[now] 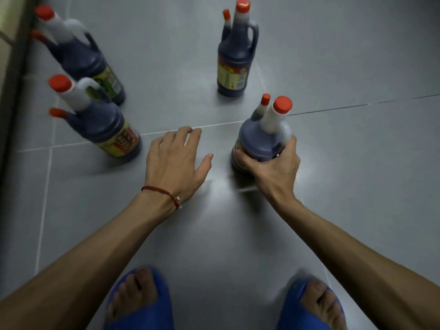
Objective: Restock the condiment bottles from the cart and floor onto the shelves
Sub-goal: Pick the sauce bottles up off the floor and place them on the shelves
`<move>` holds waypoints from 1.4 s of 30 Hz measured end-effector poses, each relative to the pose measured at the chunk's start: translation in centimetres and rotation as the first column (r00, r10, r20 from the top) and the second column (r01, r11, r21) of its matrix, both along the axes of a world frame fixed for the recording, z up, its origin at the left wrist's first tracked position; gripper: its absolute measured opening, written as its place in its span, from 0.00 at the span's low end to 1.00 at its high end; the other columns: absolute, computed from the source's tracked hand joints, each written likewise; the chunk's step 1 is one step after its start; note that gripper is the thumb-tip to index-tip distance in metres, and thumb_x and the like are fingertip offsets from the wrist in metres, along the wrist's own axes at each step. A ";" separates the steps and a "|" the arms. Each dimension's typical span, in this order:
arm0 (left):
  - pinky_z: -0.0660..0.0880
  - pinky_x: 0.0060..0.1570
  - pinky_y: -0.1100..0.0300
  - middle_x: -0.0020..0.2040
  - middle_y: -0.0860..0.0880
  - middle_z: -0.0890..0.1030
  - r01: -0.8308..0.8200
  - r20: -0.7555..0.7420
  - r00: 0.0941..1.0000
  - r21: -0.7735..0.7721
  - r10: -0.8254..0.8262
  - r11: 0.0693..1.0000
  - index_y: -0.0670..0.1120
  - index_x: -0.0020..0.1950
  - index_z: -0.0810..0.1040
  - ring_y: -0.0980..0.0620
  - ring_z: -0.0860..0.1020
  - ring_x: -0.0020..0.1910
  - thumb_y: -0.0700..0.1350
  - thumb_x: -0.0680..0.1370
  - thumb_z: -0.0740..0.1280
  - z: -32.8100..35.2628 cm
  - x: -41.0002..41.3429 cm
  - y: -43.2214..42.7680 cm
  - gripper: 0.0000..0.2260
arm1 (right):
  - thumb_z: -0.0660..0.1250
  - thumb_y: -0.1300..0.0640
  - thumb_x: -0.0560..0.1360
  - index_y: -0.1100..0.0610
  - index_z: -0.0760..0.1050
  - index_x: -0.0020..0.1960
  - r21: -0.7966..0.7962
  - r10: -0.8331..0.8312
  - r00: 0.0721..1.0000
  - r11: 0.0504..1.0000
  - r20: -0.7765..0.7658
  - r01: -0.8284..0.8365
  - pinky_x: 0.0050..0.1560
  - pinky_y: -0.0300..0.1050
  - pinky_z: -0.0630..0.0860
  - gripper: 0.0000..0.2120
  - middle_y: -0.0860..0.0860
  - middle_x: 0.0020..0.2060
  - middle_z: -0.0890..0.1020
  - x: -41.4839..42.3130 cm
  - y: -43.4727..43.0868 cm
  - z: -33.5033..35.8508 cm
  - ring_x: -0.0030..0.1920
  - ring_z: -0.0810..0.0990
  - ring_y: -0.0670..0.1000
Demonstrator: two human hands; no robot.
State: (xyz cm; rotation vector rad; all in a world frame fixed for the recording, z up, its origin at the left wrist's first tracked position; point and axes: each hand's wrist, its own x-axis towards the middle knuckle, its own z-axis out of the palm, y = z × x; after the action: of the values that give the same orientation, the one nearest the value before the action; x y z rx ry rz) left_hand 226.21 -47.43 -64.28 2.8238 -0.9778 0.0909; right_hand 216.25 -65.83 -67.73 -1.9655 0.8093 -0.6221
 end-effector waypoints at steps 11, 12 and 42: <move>0.78 0.52 0.48 0.58 0.45 0.79 -0.325 -0.063 0.946 -0.227 0.319 0.918 0.45 0.65 0.76 0.45 0.76 0.56 0.55 0.78 0.69 -1.1 1.0 12.3 0.20 | 0.86 0.43 0.62 0.55 0.68 0.72 -0.002 0.324 0.946 0.946 0.023 -0.324 0.53 0.35 0.79 0.46 0.49 0.61 0.80 5.1 7.7 1.8 0.55 0.80 0.49; 0.78 0.51 0.48 0.57 0.46 0.79 -0.366 -0.090 0.931 -0.262 0.355 0.893 0.45 0.64 0.76 0.45 0.76 0.55 0.55 0.78 0.70 -1.4 1.4 13.2 0.19 | 0.86 0.43 0.63 0.55 0.69 0.72 -0.006 0.345 0.938 0.939 0.022 -0.345 0.52 0.31 0.78 0.46 0.48 0.60 0.80 5.5 8.0 1.7 0.55 0.80 0.48; 0.77 0.63 0.58 0.66 0.54 0.79 -0.718 -0.616 0.693 -0.543 0.375 0.436 0.51 0.72 0.70 0.55 0.79 0.63 0.68 0.58 0.80 2.2 4.6 12.4 0.47 | 0.84 0.44 0.62 0.57 0.69 0.73 0.103 0.573 0.817 0.818 -0.063 -0.566 0.49 0.23 0.73 0.46 0.44 0.57 0.77 8.9 7.8 8.4 0.53 0.75 0.27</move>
State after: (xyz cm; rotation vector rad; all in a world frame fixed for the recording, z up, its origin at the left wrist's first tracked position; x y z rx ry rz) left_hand 230.85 -35.05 -62.05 2.0641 0.1771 -0.0237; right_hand 225.14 -57.99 -59.36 -2.0337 0.2503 -0.1350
